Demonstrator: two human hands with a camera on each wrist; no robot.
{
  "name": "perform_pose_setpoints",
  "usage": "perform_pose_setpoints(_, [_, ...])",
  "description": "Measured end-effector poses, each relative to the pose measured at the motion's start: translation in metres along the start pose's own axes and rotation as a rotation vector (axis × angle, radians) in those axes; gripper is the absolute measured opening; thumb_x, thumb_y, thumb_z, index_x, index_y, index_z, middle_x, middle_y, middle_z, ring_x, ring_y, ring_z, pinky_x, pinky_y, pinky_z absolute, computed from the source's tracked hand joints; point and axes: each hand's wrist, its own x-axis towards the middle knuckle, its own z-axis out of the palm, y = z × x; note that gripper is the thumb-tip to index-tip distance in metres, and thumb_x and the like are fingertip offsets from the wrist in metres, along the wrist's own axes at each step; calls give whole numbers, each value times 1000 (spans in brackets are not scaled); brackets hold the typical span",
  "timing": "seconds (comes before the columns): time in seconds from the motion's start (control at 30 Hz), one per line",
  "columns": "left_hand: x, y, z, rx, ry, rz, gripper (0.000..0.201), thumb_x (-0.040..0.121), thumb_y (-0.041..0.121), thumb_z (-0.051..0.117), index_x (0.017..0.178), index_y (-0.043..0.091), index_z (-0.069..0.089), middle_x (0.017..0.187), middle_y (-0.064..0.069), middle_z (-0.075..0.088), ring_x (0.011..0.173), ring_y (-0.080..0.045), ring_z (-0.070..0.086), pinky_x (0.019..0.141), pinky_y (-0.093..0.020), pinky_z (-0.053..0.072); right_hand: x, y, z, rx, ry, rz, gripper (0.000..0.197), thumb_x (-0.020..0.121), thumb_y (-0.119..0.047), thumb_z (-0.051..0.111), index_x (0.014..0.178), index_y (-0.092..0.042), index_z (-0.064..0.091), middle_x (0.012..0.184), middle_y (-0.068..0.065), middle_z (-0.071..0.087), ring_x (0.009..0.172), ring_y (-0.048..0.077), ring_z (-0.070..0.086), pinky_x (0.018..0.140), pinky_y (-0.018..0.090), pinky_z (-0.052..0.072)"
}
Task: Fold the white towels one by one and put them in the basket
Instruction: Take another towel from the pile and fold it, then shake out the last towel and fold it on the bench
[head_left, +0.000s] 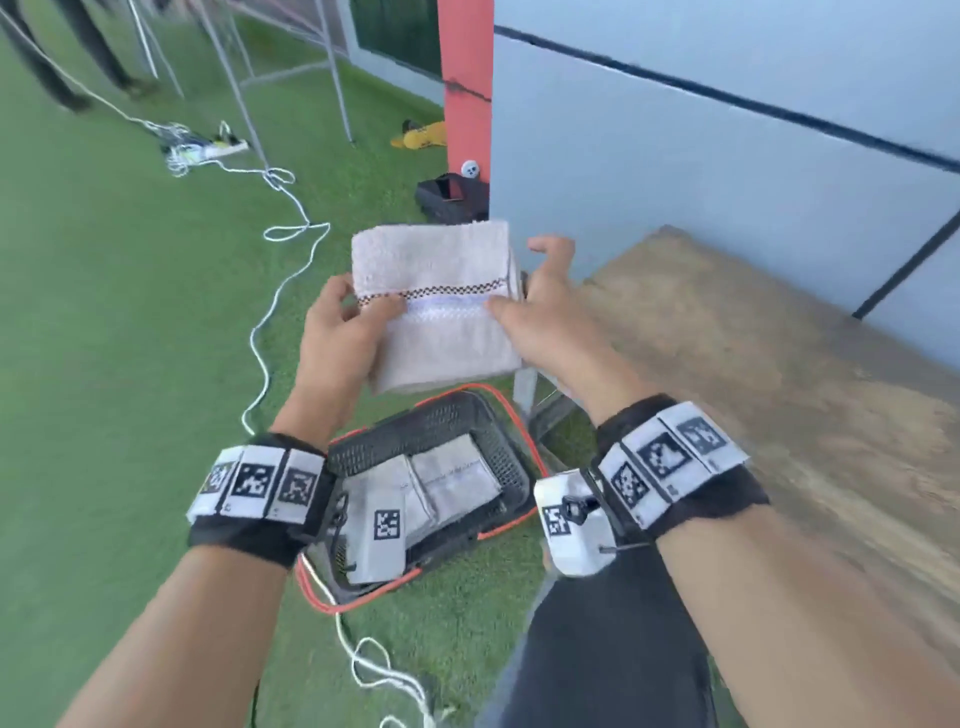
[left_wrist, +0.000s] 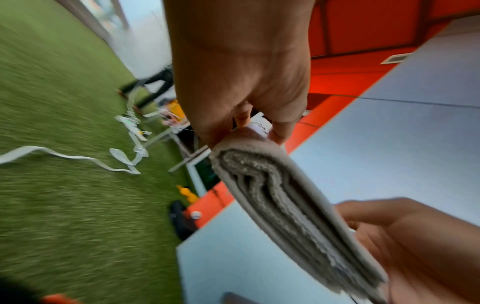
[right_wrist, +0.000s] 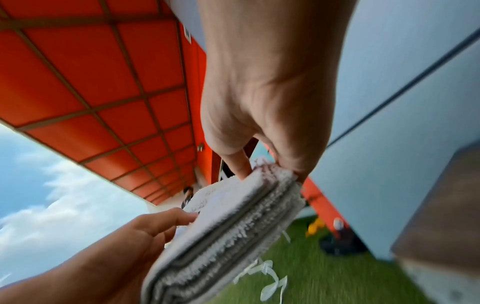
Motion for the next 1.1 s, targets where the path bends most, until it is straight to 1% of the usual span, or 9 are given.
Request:
perform_pose_setpoints(0.17, [5,-89,-73,242,135,-208,22,89,26,73,102,14,58,83,2,64,65,-12,58,64,-29,47,34,52,110,-142,-203,131,63,94,-4,48,145,-11,11,74,-3,41,53,11,42,41,19,31])
perform_pose_setpoints(0.23, [3,-134,-84,419,96,-350,32,87,34,75,102,13,57,84,0,60,69,-16,54,66,-32,46,39,88,138,-202,-284,209,66,92,-2,46,147,-6,10,86,1,45,65,17,46,50,23,34])
perform_pose_setpoints(0.37, [-10,-208,-72,497,-56,-605,51,89,24,73,131,8,48,100,-2,63,78,-12,59,64,-25,49,40,166,168,-289,-376,442,60,91,3,45,145,-7,20,108,12,49,76,20,48,54,24,35])
perform_pose_setpoints(0.47, [-6,-254,-53,528,-107,-734,63,90,21,70,142,7,37,105,-4,59,86,-15,61,72,-33,57,52,212,182,-305,-420,584,67,86,-2,48,147,-11,21,121,12,51,99,28,53,75,35,39])
perform_pose_setpoints(0.6, [20,-299,-29,587,-128,-798,60,92,20,66,142,8,36,96,2,55,85,-18,60,71,-31,54,82,251,188,-383,-447,659,66,85,-9,49,147,-12,25,138,17,48,124,39,49,103,52,43])
perform_pose_setpoints(0.7, [44,-324,-16,598,-125,-819,57,93,21,64,141,10,35,98,-3,60,79,-18,60,67,-30,54,106,273,188,-369,-441,669,62,86,-14,52,144,-14,30,134,15,52,122,37,53,103,52,44])
perform_pose_setpoints(0.83, [65,-355,-5,650,-56,-865,60,92,16,64,143,14,33,117,-9,59,91,-26,64,91,-43,54,125,294,183,-272,-492,672,68,89,-12,52,152,-18,29,148,8,47,136,29,44,113,45,37])
perform_pose_setpoints(0.97, [63,-375,5,711,-142,-844,47,89,10,60,133,21,49,123,-10,55,75,-21,66,73,-41,60,127,302,177,-262,-529,708,70,93,-2,40,158,-20,20,159,5,34,143,26,36,118,41,30])
perform_pose_setpoints(1.1, [54,-372,11,749,-165,-850,47,88,19,59,135,19,50,127,-13,55,92,-26,64,82,-38,56,130,291,176,-287,-533,683,63,94,-4,42,154,-16,30,157,8,36,140,26,40,115,41,35])
